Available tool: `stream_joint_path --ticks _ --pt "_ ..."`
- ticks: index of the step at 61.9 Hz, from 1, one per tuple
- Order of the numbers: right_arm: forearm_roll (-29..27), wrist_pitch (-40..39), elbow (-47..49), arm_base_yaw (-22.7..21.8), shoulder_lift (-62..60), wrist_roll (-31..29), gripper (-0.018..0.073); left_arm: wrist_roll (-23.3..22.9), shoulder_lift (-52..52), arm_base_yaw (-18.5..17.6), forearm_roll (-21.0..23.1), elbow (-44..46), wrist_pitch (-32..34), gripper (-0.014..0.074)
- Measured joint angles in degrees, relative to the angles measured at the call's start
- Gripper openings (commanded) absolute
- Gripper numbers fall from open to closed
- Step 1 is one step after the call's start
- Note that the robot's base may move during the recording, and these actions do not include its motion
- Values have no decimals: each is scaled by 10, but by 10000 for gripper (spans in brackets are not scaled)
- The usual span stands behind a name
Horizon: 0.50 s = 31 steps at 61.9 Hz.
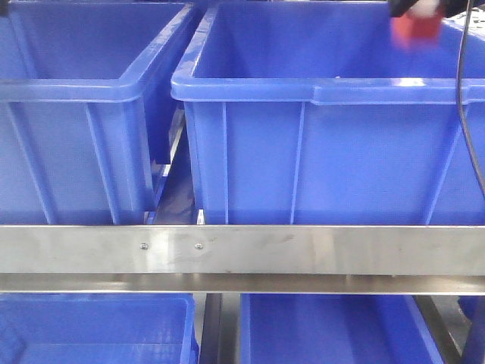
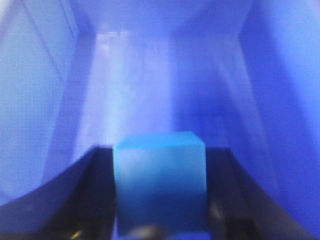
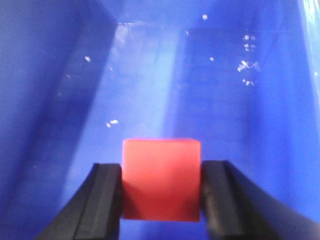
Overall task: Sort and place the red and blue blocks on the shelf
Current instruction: 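Open both grippers to release the cubes into the bins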
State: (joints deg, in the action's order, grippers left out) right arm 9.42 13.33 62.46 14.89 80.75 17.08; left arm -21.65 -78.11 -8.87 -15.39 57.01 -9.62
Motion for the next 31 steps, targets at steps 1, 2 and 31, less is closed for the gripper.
stream_joint_path --ticks 1,2,31 --pt "1 0 0 0 0 0 508 0 0 0 3 0 0 496" --pt "1 -1 0 0 0 0 508 0 0 0 4 0 0 496" --pt "2 -3 0 0 -5 -1 72 0 21 0 54 0 -10 145"
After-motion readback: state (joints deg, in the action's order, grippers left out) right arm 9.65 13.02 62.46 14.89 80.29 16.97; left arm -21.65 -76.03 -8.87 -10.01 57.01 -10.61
